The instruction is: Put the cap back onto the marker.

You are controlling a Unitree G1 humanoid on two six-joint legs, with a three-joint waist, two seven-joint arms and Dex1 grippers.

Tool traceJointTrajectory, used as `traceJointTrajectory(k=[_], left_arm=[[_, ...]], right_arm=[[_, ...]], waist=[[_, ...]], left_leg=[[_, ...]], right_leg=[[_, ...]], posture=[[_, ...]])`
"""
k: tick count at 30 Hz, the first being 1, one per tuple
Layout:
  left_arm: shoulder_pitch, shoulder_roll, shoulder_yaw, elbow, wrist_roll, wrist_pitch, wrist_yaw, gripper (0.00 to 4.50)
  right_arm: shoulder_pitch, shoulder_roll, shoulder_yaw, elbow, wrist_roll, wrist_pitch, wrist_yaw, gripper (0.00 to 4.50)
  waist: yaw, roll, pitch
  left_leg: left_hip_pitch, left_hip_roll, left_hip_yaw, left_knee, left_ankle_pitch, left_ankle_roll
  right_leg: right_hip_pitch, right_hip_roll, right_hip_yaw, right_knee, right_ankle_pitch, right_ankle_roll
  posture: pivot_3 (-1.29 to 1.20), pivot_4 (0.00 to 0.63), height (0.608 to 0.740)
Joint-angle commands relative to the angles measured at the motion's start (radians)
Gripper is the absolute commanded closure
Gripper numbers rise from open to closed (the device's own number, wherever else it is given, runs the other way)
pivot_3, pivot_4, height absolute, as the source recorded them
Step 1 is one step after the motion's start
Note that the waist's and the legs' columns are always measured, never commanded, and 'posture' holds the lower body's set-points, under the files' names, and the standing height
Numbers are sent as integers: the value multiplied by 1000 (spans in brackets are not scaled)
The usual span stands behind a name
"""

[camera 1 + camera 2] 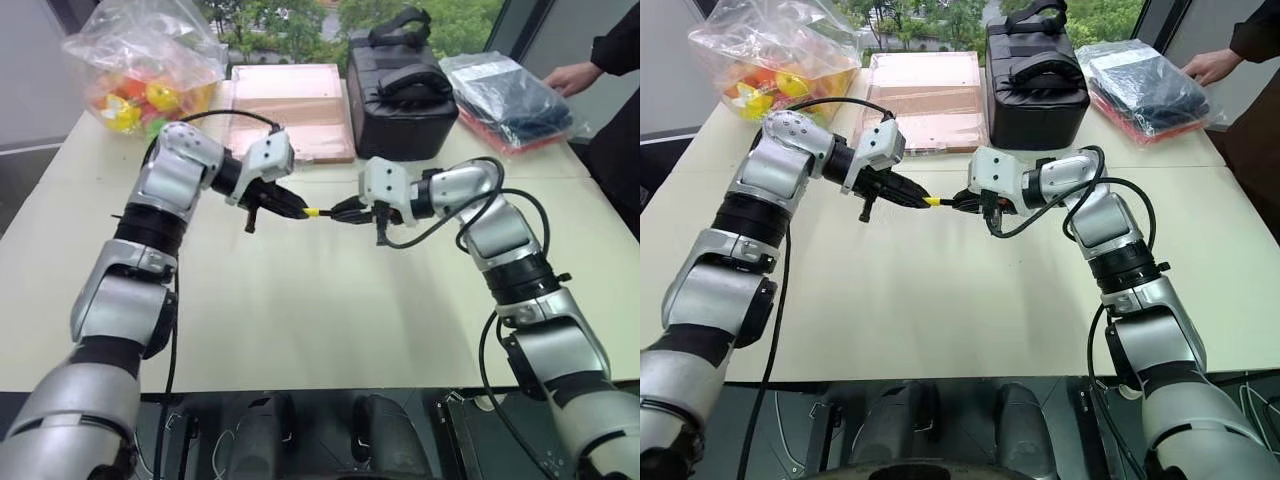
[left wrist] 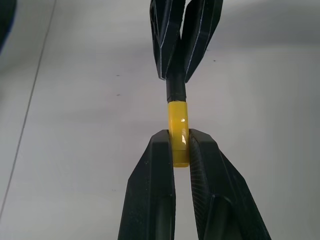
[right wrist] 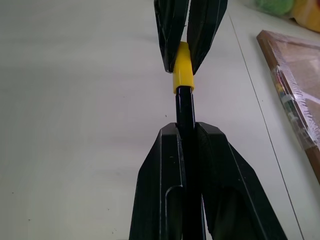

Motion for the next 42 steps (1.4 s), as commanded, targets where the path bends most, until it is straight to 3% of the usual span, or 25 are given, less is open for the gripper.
traceJointTrajectory(k=[1,14,42], left_arm=[[-21,-52,-7,-31,-17,-48,13,4466],[15,-44,-70,-83,77,-175,38,4466],[8,-65,-10,12,81,-236,126,4466]], right_arm=[[-28,52,-8,-84,47,-6,-13,4500],[-34,71,20,-96,31,7,-3,4500],[-20,49,-3,-73,26,9,-1,4500]], waist=[[-2,0,0],[-1,0,0],[0,0,0]], left_leg=[[0,0,0,0,0,0],[0,0,0,0,0,0],[0,0,0,0,0,0]], right_leg=[[0,0,0,0,0,0],[0,0,0,0,0,0],[0,0,0,0,0,0]], posture=[[0,150,740],[0,150,740],[0,150,740]])
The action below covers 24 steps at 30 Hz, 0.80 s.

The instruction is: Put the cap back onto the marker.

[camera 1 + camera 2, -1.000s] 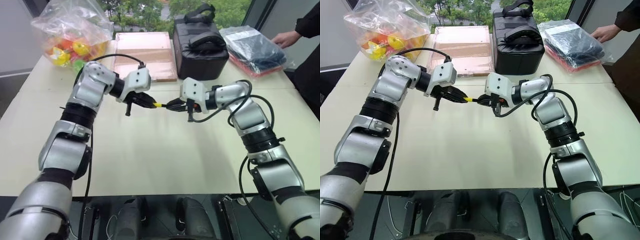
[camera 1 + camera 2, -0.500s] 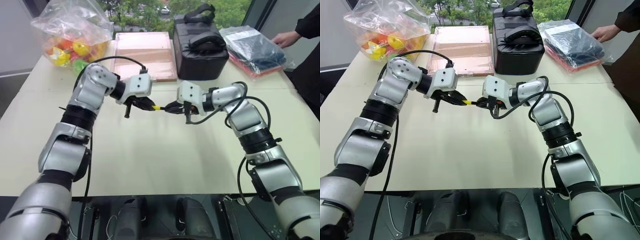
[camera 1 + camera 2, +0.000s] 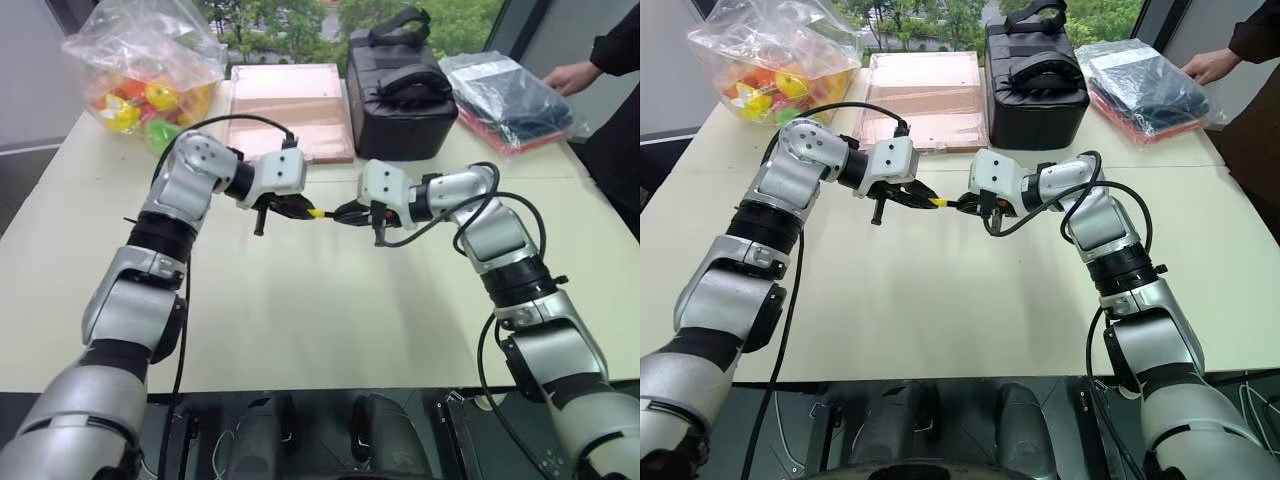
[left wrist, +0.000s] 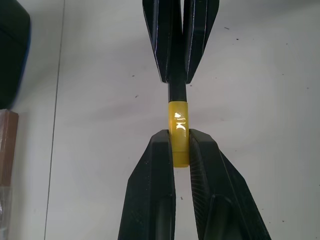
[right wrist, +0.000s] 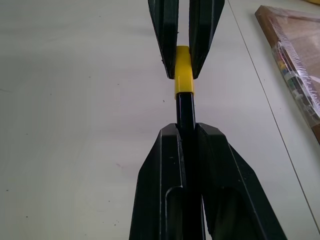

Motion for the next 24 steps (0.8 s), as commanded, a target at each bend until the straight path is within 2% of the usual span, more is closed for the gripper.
traceJointTrajectory(k=[1,2,4,7,11,14,19,24], left_arm=[[-24,-31,-6,6,-1,-24,48,4466],[-26,-29,-6,15,8,-31,65,3502],[-38,-18,-18,58,48,-58,119,2688],[-62,0,-9,125,60,-93,163,2688],[-79,12,16,149,17,-87,133,2688],[-85,24,46,142,-18,-61,120,2688],[-30,123,154,31,-154,117,15,2688],[111,202,261,-148,-257,302,73,2688]], right_arm=[[-28,39,-5,-72,54,-43,15,4500],[-25,36,-1,-72,54,-38,20,4500],[-12,26,9,-69,47,-37,30,4500],[9,16,11,-45,33,-50,23,4500],[14,11,4,-2,20,-63,-3,4500],[2,15,-19,67,-5,-82,-76,4500],[3,-30,-113,179,-29,-81,-276,4500],[74,-65,-251,129,8,42,-441,4500]], waist=[[0,0,0],[-1,0,0],[0,0,0],[0,0,0],[-2,0,0],[1,0,0],[-4,0,0],[-4,0,0]], left_leg=[[0,0,0,0,0,0],[0,0,0,0,0,0],[0,0,0,0,0,0],[0,0,0,0,0,0],[0,0,0,0,0,0],[0,0,0,0,0,0],[0,0,0,0,0,0],[0,0,0,-1,0,0]], right_leg=[[0,0,0,0,0,0],[0,0,0,0,0,0],[0,0,0,0,0,0],[0,0,0,0,0,0],[0,0,0,0,0,0],[0,0,0,0,0,0],[-1,0,0,0,0,0],[0,0,0,1,0,0]], posture=[[0,150,740],[0,150,740],[0,150,740],[0,150,740],[0,150,740],[0,150,740],[0,150,740],[0,150,740]])
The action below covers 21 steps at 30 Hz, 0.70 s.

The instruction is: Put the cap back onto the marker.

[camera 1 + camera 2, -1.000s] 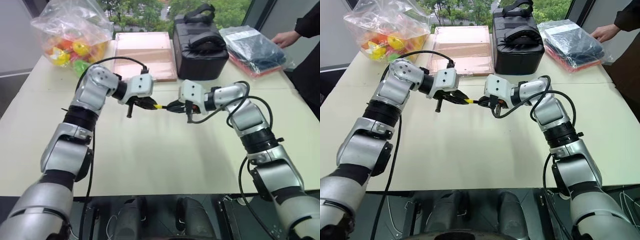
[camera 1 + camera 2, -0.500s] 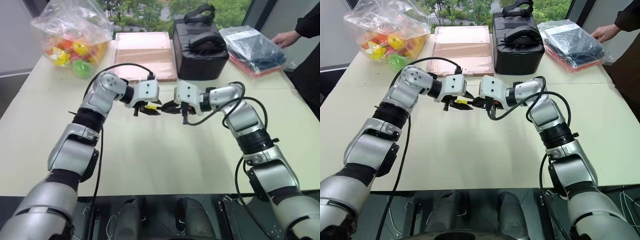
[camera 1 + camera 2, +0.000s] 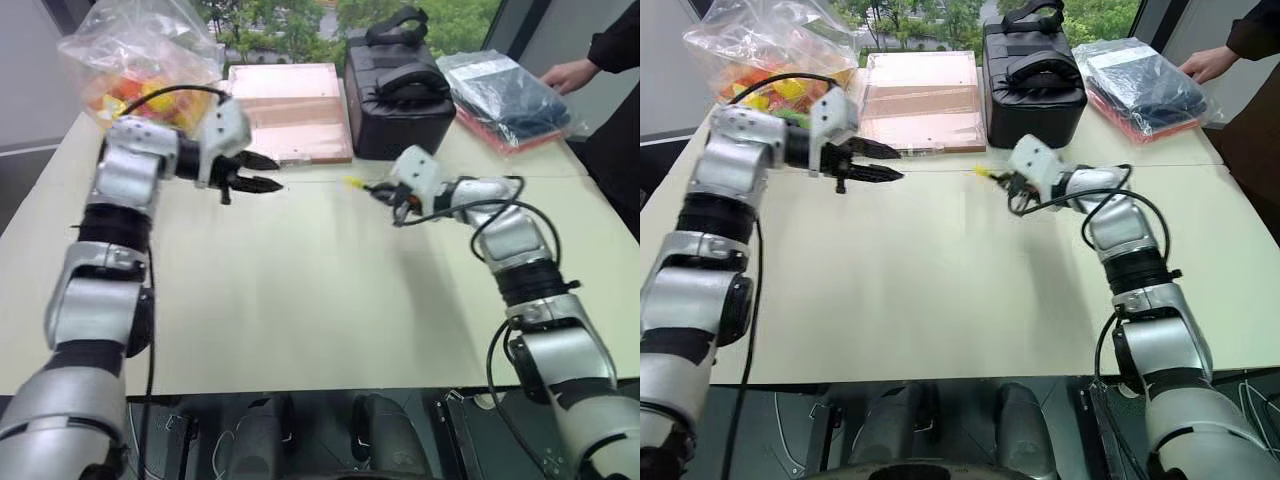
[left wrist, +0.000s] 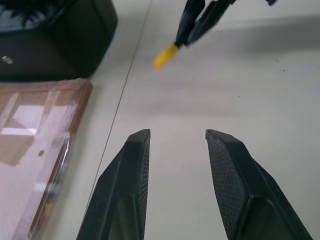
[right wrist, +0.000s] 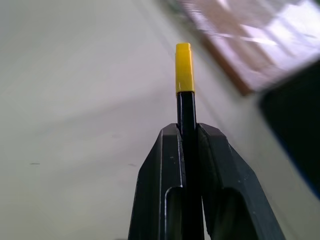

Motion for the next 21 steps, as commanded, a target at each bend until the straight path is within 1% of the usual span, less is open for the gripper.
traceJointTrajectory(k=[1,2,4,6,8,11,14,17,19,21], left_arm=[[90,39,95,-149,-84,123,72,2688],[122,42,115,-188,-96,146,104,2688],[212,36,178,-280,-114,189,222,2688],[287,8,238,-352,-115,209,369,2688],[367,-32,288,-431,-124,238,495,2688],[467,-106,322,-540,-133,288,647,2688],[571,-190,317,-648,-136,315,766,2688],[623,-248,304,-690,-129,327,853,2688],[640,-286,307,-701,-151,340,891,2688],[647,-312,308,-707,-154,328,933,2613]], right_arm=[[70,-34,-103,-105,37,106,-86,4500],[101,-45,-118,-146,43,137,-93,4500],[199,-84,-162,-274,68,233,-91,4500],[278,-109,-199,-386,96,324,-91,4500],[337,-118,-226,-450,103,377,-122,4500],[384,-101,-251,-486,111,408,-175,4500],[423,-71,-254,-492,119,409,-217,4500],[441,-41,-251,-477,128,400,-246,4500],[441,-23,-258,-465,134,396,-267,4500],[438,-14,-261,-454,139,390,-282,3536]], waist=[[4,0,0],[7,0,0],[10,0,0],[10,0,0],[7,0,0],[4,-1,0],[5,-1,-1],[8,-1,-1],[10,-1,-1],[11,-2,-1]], left_leg=[[0,0,0,0,0,0],[0,0,0,0,0,0],[-1,0,-1,1,0,0],[-1,0,-2,1,0,0],[0,0,-2,1,0,0],[1,0,-2,1,0,0],[2,0,-2,1,0,0],[2,0,-2,1,0,0],[2,0,-2,2,0,0],[2,0,-2,2,0,0]], right_leg=[[0,0,0,0,0,0],[0,0,0,0,0,0],[0,0,0,0,0,0],[1,0,0,0,0,0],[1,0,0,0,0,0],[2,0,0,0,0,0],[2,0,0,0,0,0],[3,0,0,0,0,0],[3,0,0,0,0,0],[3,0,0,0,0,0]], posture=[[0,150,740],[0,150,740],[0,150,740],[0,150,740],[0,150,740],[0,150,740],[0,150,740],[0,150,740],[0,150,740],[0,150,740]])
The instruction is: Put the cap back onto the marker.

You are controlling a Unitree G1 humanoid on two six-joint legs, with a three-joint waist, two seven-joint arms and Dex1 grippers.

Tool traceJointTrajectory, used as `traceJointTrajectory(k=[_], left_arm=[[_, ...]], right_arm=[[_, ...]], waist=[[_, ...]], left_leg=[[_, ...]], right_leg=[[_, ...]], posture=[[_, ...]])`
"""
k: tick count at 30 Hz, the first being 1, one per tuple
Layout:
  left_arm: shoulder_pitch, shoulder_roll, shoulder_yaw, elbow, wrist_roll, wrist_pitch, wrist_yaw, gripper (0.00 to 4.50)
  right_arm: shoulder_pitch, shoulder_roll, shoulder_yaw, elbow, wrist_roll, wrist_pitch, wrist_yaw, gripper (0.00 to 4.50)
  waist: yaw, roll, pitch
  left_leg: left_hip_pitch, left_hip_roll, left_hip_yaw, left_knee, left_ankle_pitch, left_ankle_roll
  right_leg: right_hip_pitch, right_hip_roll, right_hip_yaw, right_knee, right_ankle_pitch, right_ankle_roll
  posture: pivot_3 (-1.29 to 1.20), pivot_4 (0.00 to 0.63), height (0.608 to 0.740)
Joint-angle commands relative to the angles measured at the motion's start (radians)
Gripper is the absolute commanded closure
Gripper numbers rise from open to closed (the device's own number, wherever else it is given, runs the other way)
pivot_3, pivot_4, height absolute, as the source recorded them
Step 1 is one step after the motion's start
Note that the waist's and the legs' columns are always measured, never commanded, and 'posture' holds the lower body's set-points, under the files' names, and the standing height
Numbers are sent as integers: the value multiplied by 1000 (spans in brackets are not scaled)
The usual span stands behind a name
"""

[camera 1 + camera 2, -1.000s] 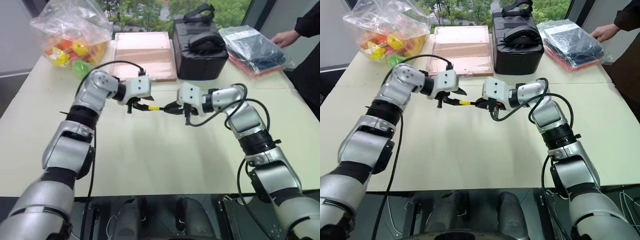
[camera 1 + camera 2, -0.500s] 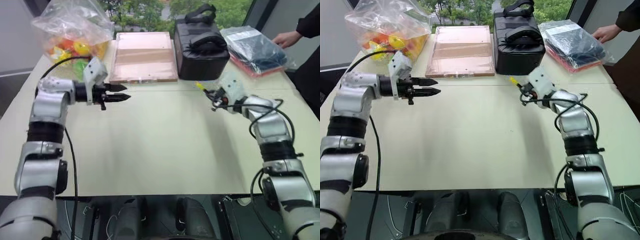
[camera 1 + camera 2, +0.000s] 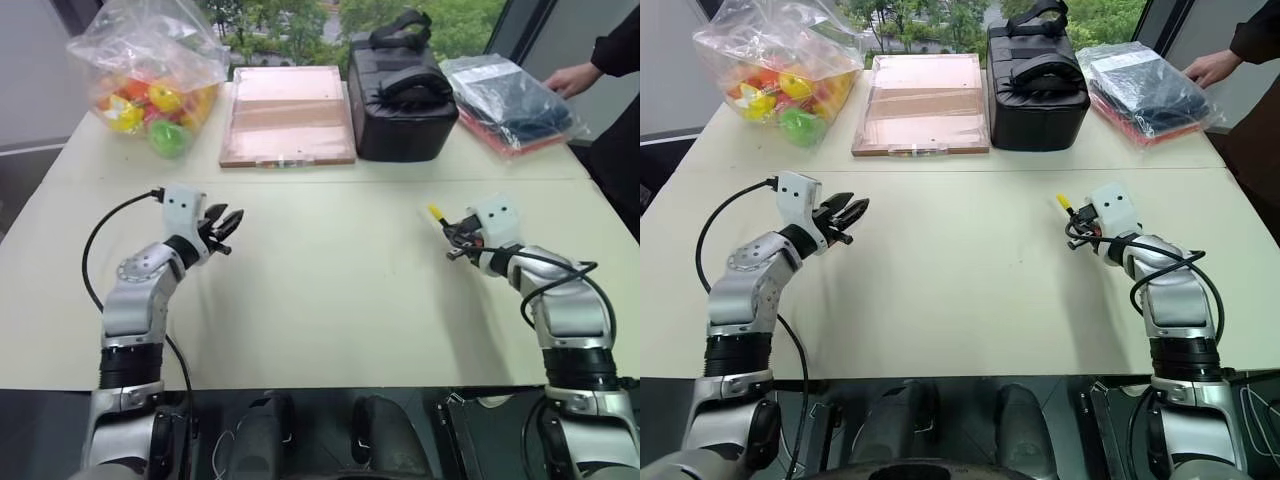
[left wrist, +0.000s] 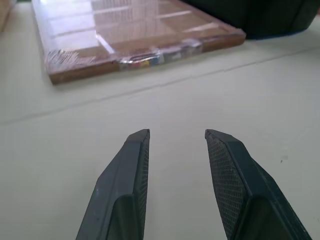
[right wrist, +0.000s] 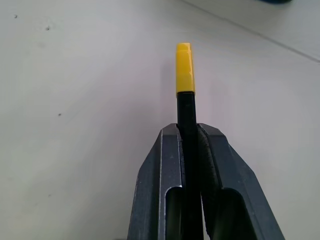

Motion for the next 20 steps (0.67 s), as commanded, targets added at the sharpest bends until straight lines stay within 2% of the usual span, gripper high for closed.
traceJointTrajectory(k=[1,7,9,14,20], left_arm=[[3,-31,15,-54,-17,-26,76,2613],[18,-31,26,-22,-11,-69,137,2613],[27,-15,37,-17,-11,-83,148,2613],[81,81,89,-32,-24,-99,124,2613],[172,98,141,-87,-61,-80,140,2613]], right_arm=[[-15,7,-31,-2,20,-23,-34,3130],[-19,-3,-34,17,41,-27,-49,21],[-25,-12,-56,18,55,-36,-51,21],[-62,-90,-207,106,115,-117,-56,21],[28,-159,-274,245,123,-324,6,21]], waist=[[0,0,0],[-4,0,0],[-3,0,0],[-2,0,0],[0,-2,-2]], left_leg=[[0,0,0,0,0,0],[0,0,0,0,0,0],[0,0,0,0,0,0],[0,0,0,-1,0,0],[2,0,0,-1,-4,7]], right_leg=[[0,0,0,0,0,0],[0,0,0,0,0,0],[0,0,0,0,0,0],[0,0,0,-1,0,0],[2,0,0,-2,0,0]], posture=[[0,150,740],[0,150,740],[0,150,740],[0,150,740],[0,150,740]])
